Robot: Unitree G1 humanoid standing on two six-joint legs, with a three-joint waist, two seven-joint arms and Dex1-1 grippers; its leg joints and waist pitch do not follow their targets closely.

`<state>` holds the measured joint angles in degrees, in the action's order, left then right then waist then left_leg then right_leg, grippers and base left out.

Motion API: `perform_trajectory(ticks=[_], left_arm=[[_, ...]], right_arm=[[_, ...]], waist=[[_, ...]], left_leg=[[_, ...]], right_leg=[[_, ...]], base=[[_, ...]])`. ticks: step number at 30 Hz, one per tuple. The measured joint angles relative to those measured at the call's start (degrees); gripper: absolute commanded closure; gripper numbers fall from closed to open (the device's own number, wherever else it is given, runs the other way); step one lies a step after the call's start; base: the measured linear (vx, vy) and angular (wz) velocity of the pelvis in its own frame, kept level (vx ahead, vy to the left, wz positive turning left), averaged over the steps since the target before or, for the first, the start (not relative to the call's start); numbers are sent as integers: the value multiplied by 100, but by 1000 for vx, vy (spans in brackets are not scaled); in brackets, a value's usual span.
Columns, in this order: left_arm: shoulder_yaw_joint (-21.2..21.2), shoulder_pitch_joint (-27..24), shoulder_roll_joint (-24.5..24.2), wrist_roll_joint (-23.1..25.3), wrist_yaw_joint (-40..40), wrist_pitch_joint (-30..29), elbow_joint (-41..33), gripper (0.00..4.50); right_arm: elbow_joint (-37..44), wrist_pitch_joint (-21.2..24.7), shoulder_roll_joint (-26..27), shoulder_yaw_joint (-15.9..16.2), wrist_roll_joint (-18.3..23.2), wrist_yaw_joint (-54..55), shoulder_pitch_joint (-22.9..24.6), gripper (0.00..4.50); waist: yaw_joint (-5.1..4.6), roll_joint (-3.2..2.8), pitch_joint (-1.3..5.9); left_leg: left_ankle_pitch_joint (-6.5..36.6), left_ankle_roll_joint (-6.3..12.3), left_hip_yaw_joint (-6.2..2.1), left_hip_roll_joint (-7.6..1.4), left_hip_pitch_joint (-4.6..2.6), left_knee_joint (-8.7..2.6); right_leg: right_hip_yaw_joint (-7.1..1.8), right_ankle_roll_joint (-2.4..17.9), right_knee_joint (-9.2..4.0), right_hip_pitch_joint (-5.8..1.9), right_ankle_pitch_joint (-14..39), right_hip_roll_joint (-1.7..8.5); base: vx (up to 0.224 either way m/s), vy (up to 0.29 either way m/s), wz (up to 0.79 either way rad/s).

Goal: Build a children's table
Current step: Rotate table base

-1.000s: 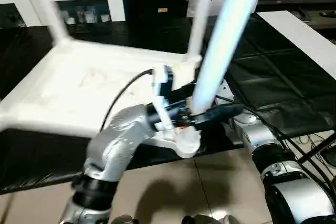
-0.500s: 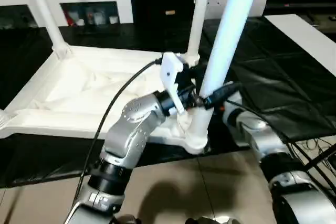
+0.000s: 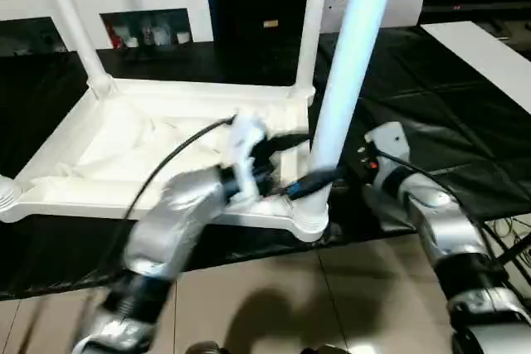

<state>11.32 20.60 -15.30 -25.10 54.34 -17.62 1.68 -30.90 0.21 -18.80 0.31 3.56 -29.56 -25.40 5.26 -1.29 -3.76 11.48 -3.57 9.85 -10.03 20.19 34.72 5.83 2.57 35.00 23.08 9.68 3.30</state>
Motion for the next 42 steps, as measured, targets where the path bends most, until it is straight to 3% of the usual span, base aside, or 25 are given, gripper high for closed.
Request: perform_trajectory(ticks=[4,11,16,26,36,42], left_arm=[[29,13,-560,137,480,66,155,4],[546,502,-1170,1062,1144,830,1434,53],[1009,1125,-1064,1857,1074,1572,2404,98],[1250,1612,-614,2327,1035,2415,3519,172],[1439,2040,-481,3024,342,3035,4337,176],[1011,2320,-122,3139,-818,2857,5084,176]], right_arm=[[351,98,-156,5,66,-236,313,0],[986,269,-523,13,276,-854,572,0],[1772,398,-1055,160,440,-1661,919,0],[2584,854,-1555,222,664,-2202,1465,0],[2725,1055,-1512,232,686,-2115,1529,0],[2669,1065,-1435,198,657,-1796,1486,0]], waist=[[-12,7,0],[-10,30,-1],[9,30,-1],[6,31,-2],[-9,32,-2],[-22,42,-9]], left_leg=[[0,0,0,3,-11,8],[-5,8,0,5,-13,11],[-1,14,0,7,-6,4],[4,24,1,6,22,-16],[-8,44,1,8,12,-14],[-11,48,1,9,21,-14]], right_leg=[[-3,-1,-3,-2,0,1],[-5,-9,-15,-2,1,3],[-5,-19,-24,-4,4,5],[5,-27,-57,-5,9,5],[8,-47,-92,-14,-7,6],[12,-49,-99,-13,-9,7]], base=[[0,0,0],[0,0,0],[0,0,0],[0,0,0],[0,0,0],[0,0,0]])
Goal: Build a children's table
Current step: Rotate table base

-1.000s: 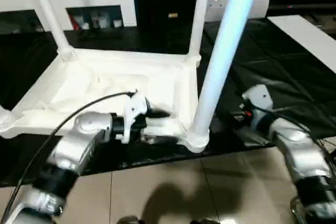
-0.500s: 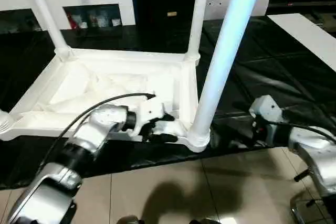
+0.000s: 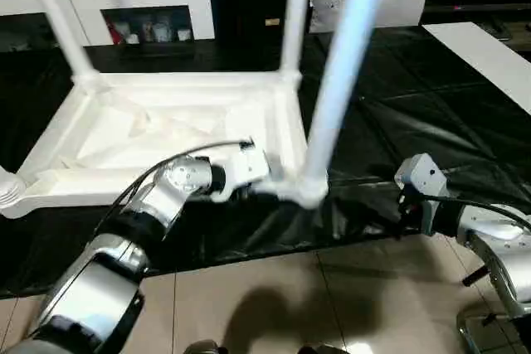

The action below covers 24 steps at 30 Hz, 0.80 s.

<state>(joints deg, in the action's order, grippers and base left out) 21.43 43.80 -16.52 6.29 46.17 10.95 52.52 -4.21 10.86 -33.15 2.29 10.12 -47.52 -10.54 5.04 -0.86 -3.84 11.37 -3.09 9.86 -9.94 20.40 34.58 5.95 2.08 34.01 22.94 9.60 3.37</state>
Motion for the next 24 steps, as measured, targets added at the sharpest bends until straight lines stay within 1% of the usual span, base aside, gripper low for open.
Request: perform_trajectory(ticks=[2,4,5,7,8,9,10,11,12,14,16,17,18,19,20,22,23,24], left_arm=[[-146,36,104,-53,-311,-48,138,176],[-298,64,133,-193,-372,-53,179,176],[-470,48,167,-390,-327,-90,143,176],[-936,-103,331,-932,-255,-262,-176,176],[-1165,-207,451,-1261,-248,-413,-462,176],[-1247,-242,506,-1406,-248,-494,-597,176],[-1421,-392,570,-1606,-274,-625,-903,176],[-1567,-612,647,-1823,-348,-760,-1307,176],[-1663,-846,697,-1983,-477,-890,-1708,176],[-1796,-1309,811,-2223,-806,-1246,-2385,176],[-2012,-1834,877,-2435,-1279,-1723,-3175,176],[-2121,-2084,889,-2482,-1532,-1954,-3563,176],[-2228,-2392,898,-2480,-1770,-2069,-4016,176],[-2313,-2636,897,-2439,-1951,-2133,-4301,176],[-2432,-2945,899,-2300,-2206,-2203,-4682,176],[-2530,-3194,909,-2145,-2445,-2359,-4985,176],[-2527,-3347,918,-2015,-2575,-2493,-5223,176],[-2484,-3550,892,-1863,-2677,-2627,-5552,176]], right_arm=[[-66,13,46,-52,-60,125,-64,0],[-64,23,47,-78,-66,155,-71,0],[-49,63,62,-91,-61,195,-69,0],[13,271,202,-206,-27,364,-48,0],[94,464,323,-252,53,518,-38,0],[154,557,389,-251,101,590,-36,0],[251,751,534,-317,169,764,-34,0],[340,958,713,-391,256,995,-17,0],[426,1069,843,-450,316,1181,15,0],[603,1179,1044,-554,392,1483,167,0],[830,1356,1291,-727,535,1748,306,0],[935,1454,1355,-755,555,1895,378,0],[1081,1538,1456,-778,510,2055,462,0],[1182,1571,1524,-784,477,2183,558,0],[1306,1590,1687,-780,354,2408,619,0],[1410,1608,1840,-708,187,2699,639,0],[1521,1728,1906,-632,18,2936,623,0],[1652,1944,1948,-543,-123,3137,607,0]], waist=[[12,1,-1],[25,1,-1],[30,1,-1],[42,1,-1],[49,6,-3],[53,6,-4],[38,8,-5],[17,18,-11],[7,20,-12],[3,34,-21],[-24,62,-40],[-27,90,-58],[-53,108,-69],[-86,132,-84],[-133,152,-96],[-184,160,-110],[-197,158,-111],[-230,157,-111]], left_leg=[[-7,12,-3,0,12,0],[-11,30,-5,0,15,-1],[-12,40,-6,0,15,-3],[-7,48,-6,0,19,-6],[-5,51,-5,-1,22,-10],[-3,54,-5,-1,28,-10],[-2,56,-4,-1,52,-14],[0,60,-4,-2,52,-15],[0,60,-3,-3,56,-16],[2,61,-3,-4,59,-16],[2,60,-1,-5,65,-18],[1,59,-1,-5,62,-18],[3,55,-1,-7,62,-19],[20,29,-1,-7,64,-20],[21,26,-1,-7,57,-21],[20,25,-2,-6,57,-21],[20,25,-3,-6,60,-23],[20,24,-4,-7,58,-26]], right_leg=[[2,0,0,10,-2,0],[3,3,0,11,-4,0],[3,3,0,11,-5,1],[4,8,3,12,-7,2],[5,8,1,16,-6,2],[7,10,2,21,-7,2],[5,17,1,23,-10,2],[7,37,1,24,-17,2],[7,38,3,29,-16,2],[8,9,3,34,6,2],[6,7,5,42,7,2],[7,6,4,45,8,1],[7,6,2,47,8,0],[7,3,0,43,10,0],[8,2,-9,45,10,-1],[11,0,-34,46,10,-1],[12,-6,-57,43,6,-1],[11,-9,-79,31,3,-6]], base=[[0,0,0],[0,0,0],[0,0,0],[0,0,0],[0,0,0],[0,0,0],[0,0,0],[0,0,0],[0,0,0],[0,0,0],[0,0,0],[0,0,0],[0,0,0],[0,0,0],[0,0,0],[0,0,0],[0,0,0],[0,0,0]])
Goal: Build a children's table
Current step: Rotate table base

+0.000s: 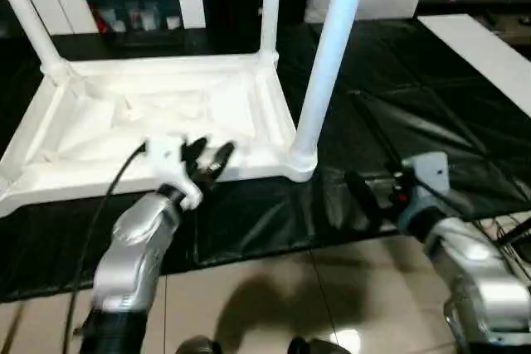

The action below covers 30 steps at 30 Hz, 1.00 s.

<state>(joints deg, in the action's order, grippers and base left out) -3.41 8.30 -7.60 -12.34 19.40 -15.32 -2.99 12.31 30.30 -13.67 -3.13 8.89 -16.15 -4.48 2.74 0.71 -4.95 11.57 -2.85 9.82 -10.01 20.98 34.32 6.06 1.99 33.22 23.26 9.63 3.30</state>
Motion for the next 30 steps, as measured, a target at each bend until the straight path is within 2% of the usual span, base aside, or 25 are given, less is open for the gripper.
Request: perform_trajectory(ticks=[2,3,4,5,6,7,8,9,10,11,12,13,14,15,16,17,19,20,22,25,26,27,28,29,30], left_arm=[[118,-276,-18,207,-144,-196,-353,176],[163,-361,-43,262,-221,-247,-466,176],[219,-452,-50,322,-317,-294,-608,176],[229,-541,-80,358,-398,-331,-743,176],[208,-584,-68,353,-502,-398,-844,176],[201,-590,-61,350,-582,-446,-909,176],[201,-585,9,351,-682,-534,-960,176],[214,-561,82,354,-735,-594,-969,176],[288,-568,167,355,-750,-637,-986,176],[370,-573,186,360,-748,-695,-1067,176],[381,-573,186,360,-748,-713,-1198,176],[366,-568,179,361,-760,-714,-1344,176],[314,-589,149,366,-787,-715,-1437,176],[274,-630,146,365,-844,-742,-1473,176],[241,-668,143,365,-876,-764,-1495,176],[208,-740,120,366,-913,-820,-1585,176],[205,-861,99,369,-961,-865,-1770,176],[207,-885,116,368,-972,-877,-1879,176],[197,-870,133,364,-983,-876,-1934,176],[149,-872,122,431,-1062,-874,-1911,176],[89,-869,113,453,-1118,-874,-1912,176],[62,-868,112,472,-1153,-878,-1914,176],[42,-858,74,482,-1175,-881,-1918,176],[44,-835,58,526,-1216,-885,-1922,176],[51,-872,85,561,-1231,-910,-1919,176]], right_arm=[[110,285,13,124,-130,219,2,0],[150,284,25,173,-189,264,30,0],[248,282,44,226,-249,343,89,0],[360,281,57,267,-291,390,164,0],[408,305,71,270,-296,446,194,0],[442,330,74,264,-289,471,192,0],[475,386,73,199,-221,458,191,0],[464,444,65,119,-208,457,225,0],[455,511,53,48,-194,458,263,0],[492,609,77,-26,-159,457,265,0],[537,678,114,-59,-120,458,266,0],[565,711,131,-86,-88,460,267,0],[558,734,174,-75,-52,461,282,0],[561,733,197,-21,-28,454,284,0],[568,728,217,21,-2,453,283,0],[568,702,226,85,9,440,281,0],[567,628,188,130,10,365,277,0],[556,583,156,132,8,307,226,0],[548,500,154,141,5,255,142,0],[492,388,157,193,-32,235,86,0],[494,376,163,213,-43,235,61,0],[496,353,167,225,-41,234,69,0],[499,319,169,227,-40,234,86,0],[495,275,134,222,-43,234,87,0],[486,253,104,230,-45,231,72,0]], waist=[[-68,-27,-8],[-86,-52,-19],[-103,-64,-26],[-114,-46,-15],[-115,-30,-6],[-101,31,21],[-98,62,38],[-53,78,30],[-30,115,13],[-36,145,-1],[-40,131,1],[-38,39,15],[-20,28,1],[-35,-19,1],[-48,-46,3],[-68,-44,-6],[-61,-4,-28],[-47,37,-57],[-29,64,-70],[-89,44,-105],[-96,33,-135],[-84,57,-155],[-74,132,-142],[-49,293,-117],[31,286,-111]], left_leg=[[0,-1,-55,-28,-7,-12],[0,-5,-89,-59,-10,-11],[-5,-31,-116,-81,-10,-10],[-22,-71,-159,-107,-14,-11],[-53,-82,-179,-133,-5,-11],[-65,-89,-180,-151,13,-7],[-79,6,-143,-135,80,62],[87,474,-169,-85,205,346],[173,621,-163,51,221,545],[163,600,-161,266,191,515],[163,600,-166,380,144,356],[178,561,-197,460,115,193],[134,413,-288,377,118,185],[110,361,-316,308,97,159],[70,294,-304,254,56,114],[57,242,-281,224,30,78],[70,214,-248,225,-19,68],[70,214,-207,225,-48,47],[68,213,-152,201,-67,1],[103,155,-149,132,-170,-14],[115,136,-121,118,-266,-12],[121,127,-65,137,-300,-11],[123,126,-9,175,-340,-4],[155,83,124,220,-410,19],[309,74,87,225,-389,112]], right_leg=[[31,-20,-68,-66,-13,-33],[44,-24,-46,-87,11,-60],[18,36,88,-56,114,-91],[-71,131,354,-26,215,-85],[-129,180,500,-25,306,-47],[-188,168,476,-21,450,-43],[-196,115,509,-12,455,-102],[-187,117,503,-12,447,-107],[-195,149,471,-45,425,-106],[-191,101,417,-62,400,-130],[-194,90,358,-59,341,-211],[-139,93,328,-58,314,-304],[-57,116,246,-90,265,-359],[-3,126,143,-132,253,-402],[58,126,70,-168,244,-404],[94,157,29,-197,217,-398],[97,213,21,-236,198,-387],[98,214,11,-247,200,-372],[126,212,-44,-263,201,-354],[291,200,-171,-438,207,-312],[301,49,21,-477,476,-272],[228,39,386,-445,634,-222],[88,27,699,-460,741,-136],[-147,-22,644,-486,823,-11],[-146,9,629,-475,861,-20]], base=[[0,0,0],[0,0,0],[0,0,0],[26,-86,9],[26,-86,9],[25,-161,5],[1,-184,-1],[1,-184,-1],[-20,-178,-3],[-39,-167,-6],[-39,-167,-6],[-50,-120,-9],[-57,-96,-8],[-57,-96,-8],[-44,-65,-1],[0,0,0],[0,0,0],[0,0,0],[0,0,0],[3,19,-2],[0,0,0],[0,0,0],[0,0,0],[98,-56,1],[98,-56,1]])
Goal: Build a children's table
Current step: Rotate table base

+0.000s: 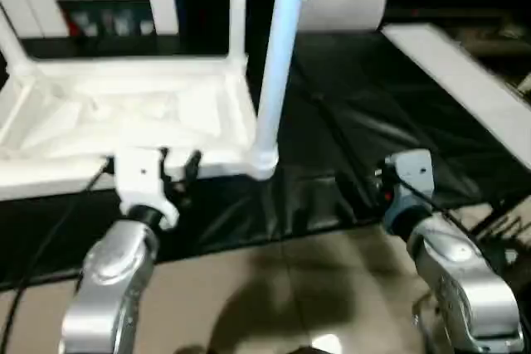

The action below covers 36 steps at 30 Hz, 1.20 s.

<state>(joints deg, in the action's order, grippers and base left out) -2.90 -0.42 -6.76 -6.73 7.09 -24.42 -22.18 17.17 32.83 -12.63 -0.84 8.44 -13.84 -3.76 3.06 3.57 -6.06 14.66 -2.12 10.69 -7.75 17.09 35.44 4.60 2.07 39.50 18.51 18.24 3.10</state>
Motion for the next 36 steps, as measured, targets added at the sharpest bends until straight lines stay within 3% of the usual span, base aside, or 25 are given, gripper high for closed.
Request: perform_trajectory(ticks=[1,2,3,4,5,6,7,8,9,10,11,12,13,14,15,16,17,19,20,21,22,23,26,30,36], left_arm=[[31,-24,8,23,0,-40,12,176],[124,-6,25,21,4,-70,15,176],[154,-1,47,18,4,-72,14,176],[159,24,47,17,4,-72,12,176],[166,92,56,12,4,-73,2,176],[157,106,56,10,3,-70,-37,176],[138,80,42,11,1,-70,-53,176],[103,35,34,13,-6,-78,-56,176],[47,-34,6,18,-15,-97,-45,176],[14,-85,-34,22,-34,-157,-6,176],[10,-110,-40,22,-43,-175,-10,176],[6,-112,-30,22,-47,-174,-32,176],[-13,-127,-22,22,-53,-174,-72,176],[-44,-148,-19,20,-60,-176,-108,176],[-54,-142,-5,19,-61,-180,-136,176],[-51,-144,16,16,-62,-183,-157,176],[-7,-147,112,6,-59,-190,-152,176],[88,-137,149,-63,-44,-173,-155,176],[84,-114,140,-92,-44,-164,-160,176],[82,-104,129,-97,-42,-162,-173,176],[80,-104,122,-112,-35,-159,-179,176],[40,-140,94,-140,-22,-161,-164,176],[-46,-143,98,-235,43,-152,-165,176],[-57,-137,4,-319,228,-152,-165,149],[-12,-58,-609,-485,923,-142,-48,111]], right_arm=[[-4,-42,-11,-5,-7,-1,25,0],[-48,-94,-8,-16,-14,-2,114,0],[-93,-95,-3,-6,-17,-6,173,0],[-142,-97,-2,1,-19,-11,189,0],[-149,-130,-13,-3,-22,-27,199,0],[-157,-164,-18,-10,-27,-36,199,0],[-155,-185,-8,-3,-26,-45,197,0],[-146,-208,11,67,-12,-89,161,0],[-152,-212,47,164,-6,-128,64,0],[-129,-244,60,231,-2,-172,28,0],[-128,-289,31,242,-12,-173,47,0],[-136,-312,-1,206,-13,-158,67,0],[-144,-323,15,158,-6,-140,75,0],[-148,-325,96,124,15,-107,75,0],[-145,-329,118,123,43,-106,109,0],[-155,-332,102,113,51,-108,146,0],[-190,-335,35,77,40,-108,189,0],[-222,-358,-10,23,18,-105,218,0],[-211,-415,-28,19,-12,-106,218,0],[-202,-443,-51,19,-14,-107,218,0],[-190,-448,-52,11,-13,-105,218,0],[-195,-439,20,28,-5,-108,257,0],[-214,-427,89,-7,94,-109,254,0],[-228,-425,96,-197,261,-112,233,0],[-364,-470,-149,-340,278,-199,170,0]], waist=[[65,-82,-7],[146,-148,-4],[175,-180,4],[192,-230,31],[173,-395,54],[150,-456,59],[130,-515,79],[64,-452,81],[4,-406,78],[-102,-384,87],[-150,-375,99],[-191,-351,107],[-192,-294,108],[-174,-197,89],[-141,-64,53],[-113,-1,28],[-57,-58,-5],[-35,-78,-21],[-31,-115,-17],[-37,-171,-5],[-40,-261,10],[-70,-263,22],[-106,-252,33],[-113,-259,22],[-117,-246,2]], left_leg=[[127,122,-128,23,123,237],[166,207,-290,81,258,569],[174,231,-395,97,307,632],[168,244,-448,55,325,490],[69,445,-487,-55,422,270],[-95,563,-513,-132,492,169],[-146,551,-573,-137,489,173],[-114,483,-735,-49,441,120],[-100,445,-879,84,437,96],[-79,414,-987,192,432,99],[-55,400,-1078,306,394,105],[-33,397,-1123,393,371,102],[2,333,-1035,421,318,87],[70,226,-957,514,214,93],[123,208,-861,615,155,83],[179,162,-810,656,75,103],[332,485,-727,579,43,289],[337,494,-720,555,105,549],[258,364,-738,488,172,479],[103,219,-732,376,225,251],[-168,-44,-736,219,283,62],[-123,-41,-729,188,327,112],[-124,-17,-716,220,426,133],[-108,19,-648,197,409,95],[-144,6,-415,135,339,4]], right_leg=[[-1,1,-61,-79,1,-23],[-43,2,-103,-113,0,-35],[-45,5,-164,-161,-2,-44],[-43,2,-236,-210,-5,-81],[228,-28,-356,-339,-8,-77],[404,-73,-435,-430,21,-88],[507,-123,-508,-546,66,-77],[556,-129,-589,-580,89,-75],[490,-44,-358,-512,199,-85],[332,-60,57,-378,287,-126],[86,-120,420,-150,341,-205],[-9,-199,499,65,369,-216],[-137,-301,503,304,303,-215],[-257,-432,407,539,196,-135],[-383,-335,48,554,13,-48],[-458,-167,-12,509,-395,-27],[-478,-101,-90,386,-424,-99],[-491,-72,-204,235,-412,-141],[-484,-57,-266,161,-419,-182],[-417,-18,-266,144,-424,-218],[-360,-19,-230,148,-392,-301],[-359,-55,-254,155,-401,-313],[-365,-125,-300,263,-467,-273],[-368,-78,-354,235,-482,-252],[-370,-113,-338,232,-481,-168]], base=[[168,-46,-16],[142,-8,-9],[142,-8,-9],[125,9,3],[146,58,33],[146,58,33],[196,102,67],[261,70,64],[261,70,64],[252,35,63],[202,46,71],[202,46,71],[168,21,55],[122,-33,17],[122,-33,17],[101,-86,-7],[107,-97,-2],[113,-81,-3],[119,-28,-11],[119,-28,-11],[104,23,-7],[94,66,-2],[81,71,-1],[13,17,0],[-39,-1,3]])
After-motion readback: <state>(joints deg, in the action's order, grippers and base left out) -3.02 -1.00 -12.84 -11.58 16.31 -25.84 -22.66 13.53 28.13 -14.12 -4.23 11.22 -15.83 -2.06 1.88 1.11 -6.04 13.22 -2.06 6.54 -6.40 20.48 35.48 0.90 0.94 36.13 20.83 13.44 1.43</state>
